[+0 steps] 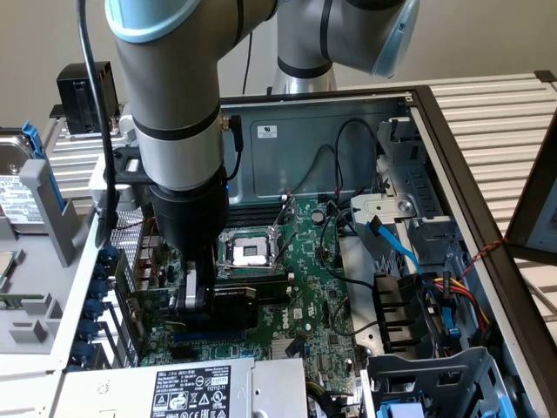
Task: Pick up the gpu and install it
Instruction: 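Insert the gpu into the slot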
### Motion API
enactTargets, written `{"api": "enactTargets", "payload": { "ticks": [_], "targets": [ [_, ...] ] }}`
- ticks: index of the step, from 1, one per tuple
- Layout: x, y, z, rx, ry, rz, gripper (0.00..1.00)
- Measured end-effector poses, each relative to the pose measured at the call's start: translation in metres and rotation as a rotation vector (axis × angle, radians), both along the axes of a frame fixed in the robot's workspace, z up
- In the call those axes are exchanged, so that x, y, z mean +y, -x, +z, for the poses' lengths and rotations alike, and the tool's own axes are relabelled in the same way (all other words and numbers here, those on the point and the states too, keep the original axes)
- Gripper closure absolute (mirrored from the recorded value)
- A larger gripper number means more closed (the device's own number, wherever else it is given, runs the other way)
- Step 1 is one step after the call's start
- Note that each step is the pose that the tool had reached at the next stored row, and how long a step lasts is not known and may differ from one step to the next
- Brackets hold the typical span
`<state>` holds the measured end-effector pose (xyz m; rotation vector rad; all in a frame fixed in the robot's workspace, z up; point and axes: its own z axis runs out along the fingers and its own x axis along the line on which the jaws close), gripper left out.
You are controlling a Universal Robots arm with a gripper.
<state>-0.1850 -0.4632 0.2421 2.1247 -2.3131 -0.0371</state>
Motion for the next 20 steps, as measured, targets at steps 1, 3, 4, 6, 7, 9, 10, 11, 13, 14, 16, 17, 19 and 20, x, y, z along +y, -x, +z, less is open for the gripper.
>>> {"api": "enactTargets", "payload": {
  "ticks": [1, 3, 4, 6, 7, 9, 10, 11, 13, 14, 16, 17, 19, 20],
  "targets": [
    [0.0000, -0.0001, 0.0000, 0.0000, 0.0000, 0.000, 0.72],
    [0.0000, -0.0002, 0.0000, 0.0001, 0.0000, 0.000, 0.72],
    [-0.0001, -0.0003, 0.0000, 0.0000, 0.0000, 0.000, 0.72],
    [-0.0004, -0.0003, 0.0000, 0.0001, 0.0001, 0.000, 0.72],
    [-0.0005, -0.0004, 0.0000, 0.0001, 0.0001, 0.000, 0.72],
    [-0.0005, -0.0004, 0.0000, -0.0001, 0.0001, 0.000, 0.72],
    [-0.0005, -0.0004, 0.0000, 0.0000, 0.0002, 0.000, 0.72],
    [-0.0005, -0.0004, 0.0000, 0.0000, 0.0003, 0.000, 0.72],
    [-0.0005, -0.0005, 0.0000, -0.0006, 0.0003, 0.000, 0.72],
    [-0.0005, -0.0005, 0.0000, -0.0009, 0.0003, 0.000, 0.72],
    [-0.0005, -0.0004, 0.0000, -0.0020, 0.0003, -0.001, 0.72],
    [-0.0005, -0.0004, 0.0000, -0.0021, 0.0003, -0.001, 0.72],
    [-0.0005, -0.0003, 0.0000, -0.0025, 0.0004, -0.001, 0.72],
    [-0.0005, -0.0002, 0.0000, -0.0027, 0.0004, -0.001, 0.72]
  ]
}}
